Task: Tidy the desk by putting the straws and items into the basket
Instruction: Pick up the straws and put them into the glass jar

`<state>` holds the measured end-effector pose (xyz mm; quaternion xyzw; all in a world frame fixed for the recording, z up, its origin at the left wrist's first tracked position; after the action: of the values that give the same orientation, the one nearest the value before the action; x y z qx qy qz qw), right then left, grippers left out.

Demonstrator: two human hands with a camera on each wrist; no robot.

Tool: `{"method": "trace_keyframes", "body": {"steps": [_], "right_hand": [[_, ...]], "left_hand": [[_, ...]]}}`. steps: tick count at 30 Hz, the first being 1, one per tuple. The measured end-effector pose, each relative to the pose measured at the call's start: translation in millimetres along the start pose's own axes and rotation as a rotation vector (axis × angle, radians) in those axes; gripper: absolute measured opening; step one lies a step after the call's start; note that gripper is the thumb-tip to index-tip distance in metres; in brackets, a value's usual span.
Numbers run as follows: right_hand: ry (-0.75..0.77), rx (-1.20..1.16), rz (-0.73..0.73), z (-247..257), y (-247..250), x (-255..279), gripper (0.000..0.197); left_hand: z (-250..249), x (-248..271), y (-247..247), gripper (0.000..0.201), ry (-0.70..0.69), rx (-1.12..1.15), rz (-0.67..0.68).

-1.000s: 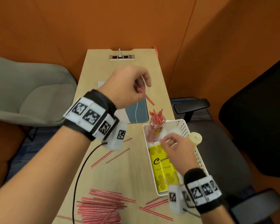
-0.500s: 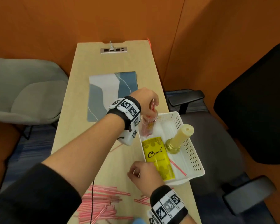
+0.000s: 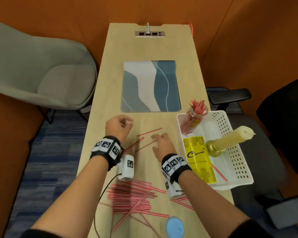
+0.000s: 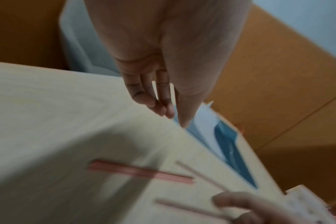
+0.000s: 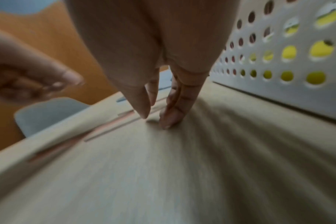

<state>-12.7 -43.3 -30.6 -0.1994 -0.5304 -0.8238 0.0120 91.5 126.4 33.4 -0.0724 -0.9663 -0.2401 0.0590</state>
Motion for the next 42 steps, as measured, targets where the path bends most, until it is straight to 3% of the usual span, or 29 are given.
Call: {"method": "trace_keyframes", "body": {"steps": [3,5,7,11,16,20,26,30,35,39,42], "right_hand": [[-0.07,0.005,-0.028,-2,-10,-13,0.031],[-0.075,-0.004,-0.078,-5,-13,-15,0.016],[-0.078,-0.005,-0.111,-8,-15,-13,0.007],[-0.07,0.132,-0.08,-12,-21,-5,0.014],[-0.011,0.405,0.001,-16,-23,10,0.02],[-0.067,0.255,0.029,-19,-11,28,0.014],[-0.082,-0.214,-0.052,-18,32,57,0.016],[-0.051,-0.369,-0.286,-12,103,77,0.024],[0.038,-0.506,-0.596,-14,220,100,0.035],[0.089,-0.402,-0.891,-29,286,105,0.04],[0.066,-0.276,-0.924,-44,304,90,0.044]], "left_hand": [[68,27,7,0.009,0.21,-0.036,0.0],[95,40,8,0.013,0.279,-0.017,0.008],[107,48,7,0.015,0.288,0.009,-0.003],[108,51,8,0.008,0.278,0.018,-0.041],[105,54,7,0.016,0.222,-0.082,0.049],[97,57,7,0.012,0.197,-0.141,0.09],[83,51,12,0.009,0.117,-0.096,0.117],[47,44,15,0.009,-0.057,-0.044,0.063],[-38,36,16,0.022,-0.338,0.106,0.045],[-112,36,17,0.029,-0.485,0.177,0.088],[-163,42,16,0.02,-0.6,0.197,0.112]]}}
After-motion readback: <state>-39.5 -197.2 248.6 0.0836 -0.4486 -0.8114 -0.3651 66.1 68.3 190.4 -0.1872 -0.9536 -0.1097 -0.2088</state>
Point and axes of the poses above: each hand's wrist, its own x-axis away from the middle knuckle, its own y-axis out of the back of the hand, z = x × y, the point moved 3 cm from there along -x, towards the middle knuckle, and after that the axes turned 12 degrees about x, right-handed, at the moved point
